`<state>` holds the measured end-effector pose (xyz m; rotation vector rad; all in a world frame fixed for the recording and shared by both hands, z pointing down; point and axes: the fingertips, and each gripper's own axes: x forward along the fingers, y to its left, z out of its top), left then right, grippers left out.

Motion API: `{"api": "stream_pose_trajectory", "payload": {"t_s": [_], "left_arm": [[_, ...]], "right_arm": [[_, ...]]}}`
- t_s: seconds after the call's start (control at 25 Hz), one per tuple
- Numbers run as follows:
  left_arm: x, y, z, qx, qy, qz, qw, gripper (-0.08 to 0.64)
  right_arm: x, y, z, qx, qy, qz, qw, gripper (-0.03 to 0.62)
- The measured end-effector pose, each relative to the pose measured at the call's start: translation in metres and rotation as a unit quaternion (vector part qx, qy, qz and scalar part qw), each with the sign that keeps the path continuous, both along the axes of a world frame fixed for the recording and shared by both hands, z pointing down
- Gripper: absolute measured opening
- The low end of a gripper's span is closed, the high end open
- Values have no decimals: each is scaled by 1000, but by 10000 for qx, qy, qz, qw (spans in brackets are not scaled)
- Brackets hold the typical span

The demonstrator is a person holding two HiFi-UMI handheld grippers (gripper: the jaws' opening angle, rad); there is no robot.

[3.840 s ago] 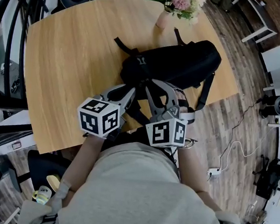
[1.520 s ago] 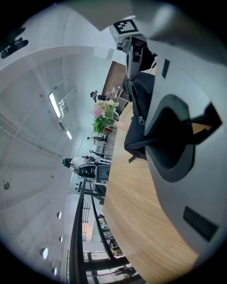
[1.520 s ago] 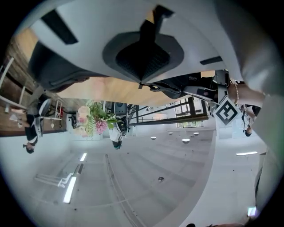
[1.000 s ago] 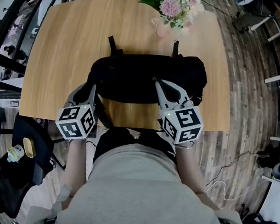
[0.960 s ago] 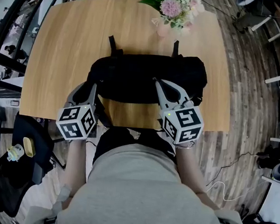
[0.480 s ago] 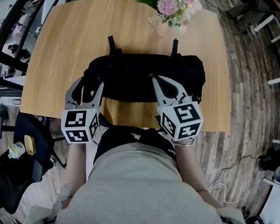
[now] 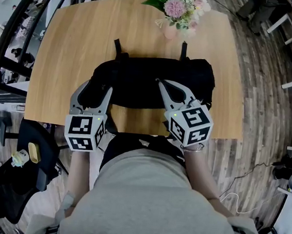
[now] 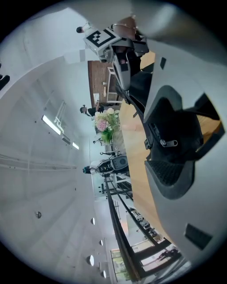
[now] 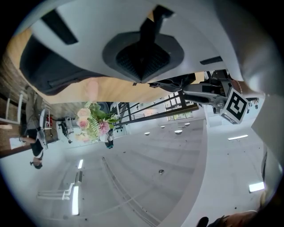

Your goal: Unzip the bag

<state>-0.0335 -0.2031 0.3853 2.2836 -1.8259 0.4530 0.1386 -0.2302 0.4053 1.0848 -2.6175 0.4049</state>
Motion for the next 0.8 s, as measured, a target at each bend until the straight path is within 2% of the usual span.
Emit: {"api": "stream_pose_trajectory", "payload": {"t_s": [0.12,0.24,0.48,0.6,0.8], "left_arm": [[29,-5,-3,37,-236,526,9983,262],[65,-13,-4,88,-438,1130,9926,262],[120,-25,1,14,-504,1924,9800,262],[131,-31,14,-181,-615,2104,9755,262],[130,-41,24,-339,-771,2059,9749,259]], "right_arm": [[-1,-1,-2,25,-3,11,10000,9],[-1,-3,-4,55,33,24,10000,9],[-1,-3,-5,75,134,39,9999,9],[-1,-2,-5,73,178,67,9998,9],[-2,-1,-5,96,204,60,9997,9]]}}
